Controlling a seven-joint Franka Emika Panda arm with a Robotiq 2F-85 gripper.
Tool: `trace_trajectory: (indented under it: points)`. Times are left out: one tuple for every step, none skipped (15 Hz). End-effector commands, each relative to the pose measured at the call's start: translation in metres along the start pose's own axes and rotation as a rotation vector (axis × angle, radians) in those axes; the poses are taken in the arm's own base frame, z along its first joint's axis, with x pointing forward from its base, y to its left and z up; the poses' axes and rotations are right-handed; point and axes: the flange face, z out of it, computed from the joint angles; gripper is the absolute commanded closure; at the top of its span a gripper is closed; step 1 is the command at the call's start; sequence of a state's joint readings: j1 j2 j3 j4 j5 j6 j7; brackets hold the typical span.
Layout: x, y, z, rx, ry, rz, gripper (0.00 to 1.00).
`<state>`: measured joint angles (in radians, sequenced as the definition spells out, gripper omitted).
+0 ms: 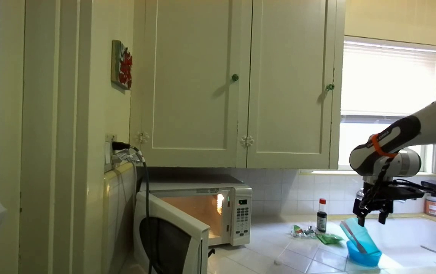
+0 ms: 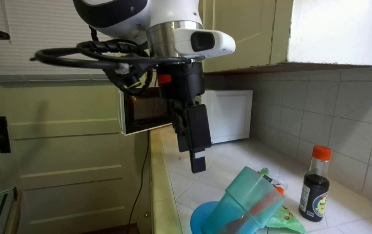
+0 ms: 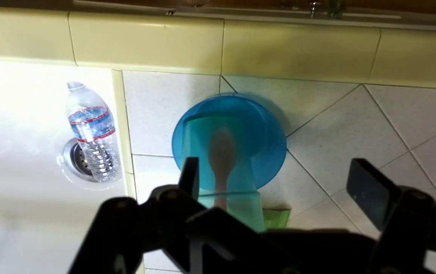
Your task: Remove the cup from the blue bowl then put the blue bowl in the microwave.
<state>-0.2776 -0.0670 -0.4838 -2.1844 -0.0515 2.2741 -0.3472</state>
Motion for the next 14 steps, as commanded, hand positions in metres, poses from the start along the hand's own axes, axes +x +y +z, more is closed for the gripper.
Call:
trace_trajectory:
  points:
    - [0.001,-0.002,-0.001,0.0,0.001,-0.004,0.0]
    - [0.002,-0.004,-0.003,0.001,0.005,-0.008,0.0]
    - [0.002,-0.006,-0.006,0.003,0.01,-0.011,0.0]
    - [-0.004,-0.007,-0.008,0.003,0.03,-0.01,0.0]
    - [-0.012,-0.005,-0.011,0.009,0.045,-0.001,0.0]
    - [-0.018,-0.003,-0.014,0.001,0.059,0.001,0.0]
    - [-0.027,-0.004,-0.016,0.004,0.076,0.014,0.0]
    - [-0.035,-0.006,-0.016,0.013,0.092,0.027,0.0]
    - [-0.045,-0.007,-0.015,0.042,0.113,0.048,0.0]
    - [-0.053,-0.008,-0.014,0.068,0.138,0.054,0.0]
    - [-0.059,-0.008,-0.01,0.092,0.171,0.056,0.0]
    - [-0.065,-0.008,-0.007,0.111,0.187,0.063,0.0]
    - [-0.068,-0.007,-0.003,0.134,0.203,0.046,0.0]
    - [-0.07,-0.005,0.001,0.14,0.212,0.035,0.0]
